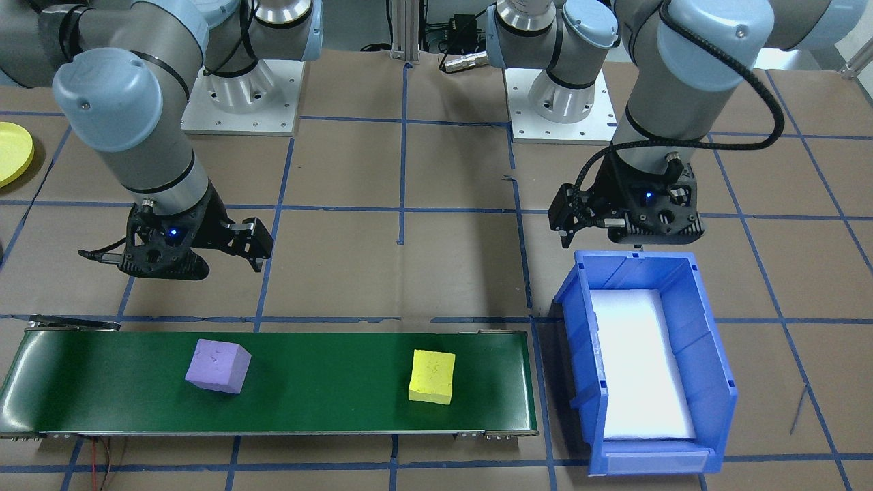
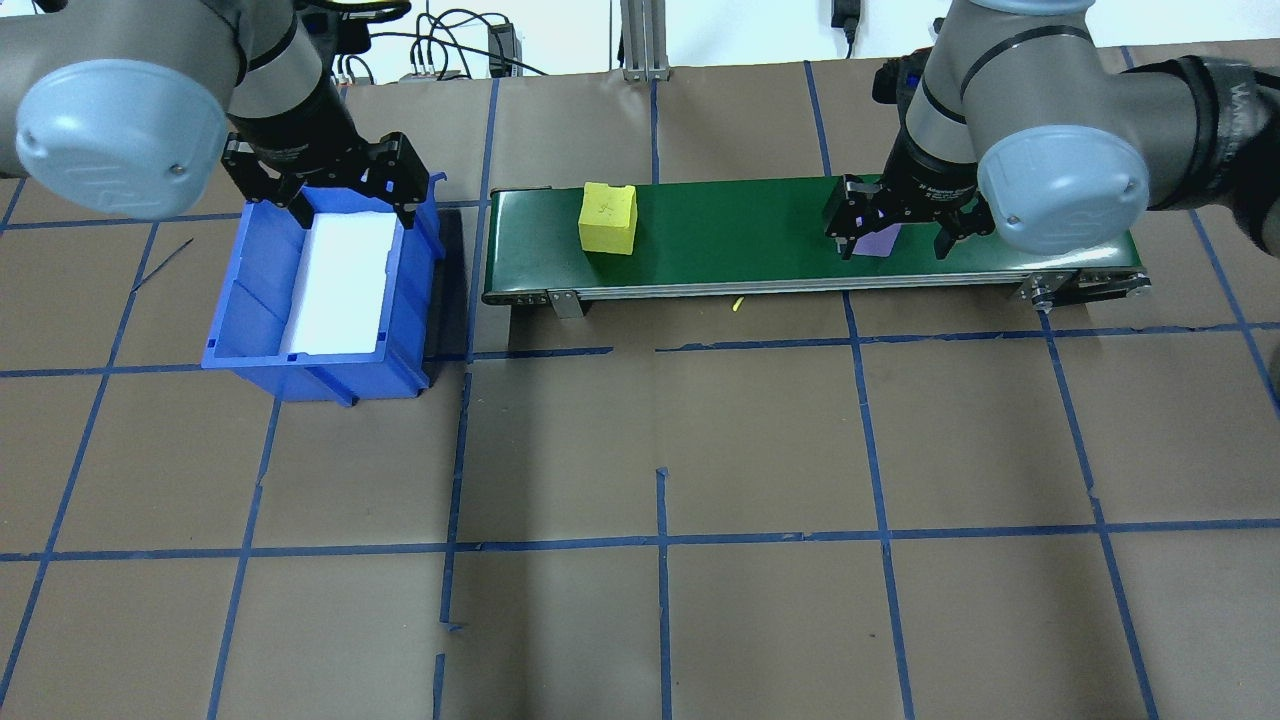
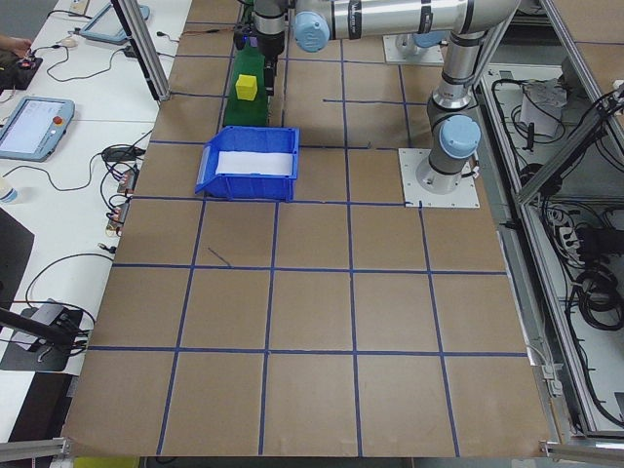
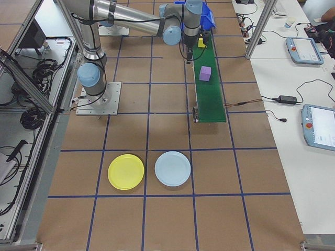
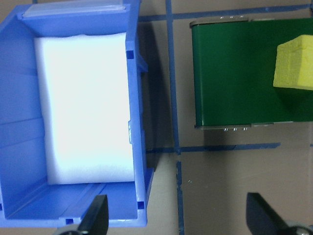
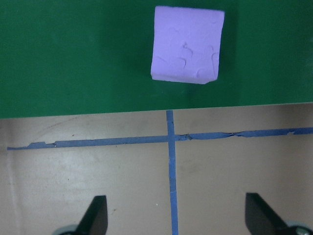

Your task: Move block left to right into plate

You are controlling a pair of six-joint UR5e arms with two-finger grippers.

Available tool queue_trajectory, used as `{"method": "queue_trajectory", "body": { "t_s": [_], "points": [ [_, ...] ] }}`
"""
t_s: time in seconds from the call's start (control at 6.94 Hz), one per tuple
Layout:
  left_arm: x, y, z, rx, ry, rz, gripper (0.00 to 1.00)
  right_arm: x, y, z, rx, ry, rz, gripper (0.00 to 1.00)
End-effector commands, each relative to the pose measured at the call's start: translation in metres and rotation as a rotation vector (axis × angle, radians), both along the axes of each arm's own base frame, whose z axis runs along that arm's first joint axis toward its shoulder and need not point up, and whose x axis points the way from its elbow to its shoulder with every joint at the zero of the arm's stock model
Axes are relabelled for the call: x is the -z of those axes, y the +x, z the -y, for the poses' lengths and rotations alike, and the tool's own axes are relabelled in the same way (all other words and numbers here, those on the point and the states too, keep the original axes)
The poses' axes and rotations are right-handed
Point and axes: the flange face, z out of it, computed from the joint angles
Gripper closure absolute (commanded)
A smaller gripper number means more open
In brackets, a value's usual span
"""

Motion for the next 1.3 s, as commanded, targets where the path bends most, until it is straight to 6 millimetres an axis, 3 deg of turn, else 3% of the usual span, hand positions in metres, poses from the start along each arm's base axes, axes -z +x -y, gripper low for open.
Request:
{"method": "queue_trajectory", "body": {
  "t_s": [0.0,0.29,0.58,0.72,1.15],
  "points": [
    [-0.015,-0.003,-0.023,0.006,0.025,0.0,0.0,-0.008,-0.064,0.036,0.046,-0.051,0.002,0.0],
    [-0.033,-0.008,-0.025,0.014,0.008,-0.015,0.0,0.004,-0.141,0.057,0.082,-0.065,0.119,0.0],
    [-0.045,-0.008,-0.044,0.015,0.042,-0.012,0.0,0.037,-0.212,0.069,0.016,-0.076,0.226,0.0],
    [-0.049,-0.007,-0.048,0.014,0.047,-0.011,0.0,0.049,-0.234,0.077,0.038,-0.103,0.32,0.0],
    [-0.048,-0.008,-0.049,0.014,0.048,-0.012,0.0,0.073,-0.238,0.084,-0.019,-0.14,0.471,0.0]
  ]
}}
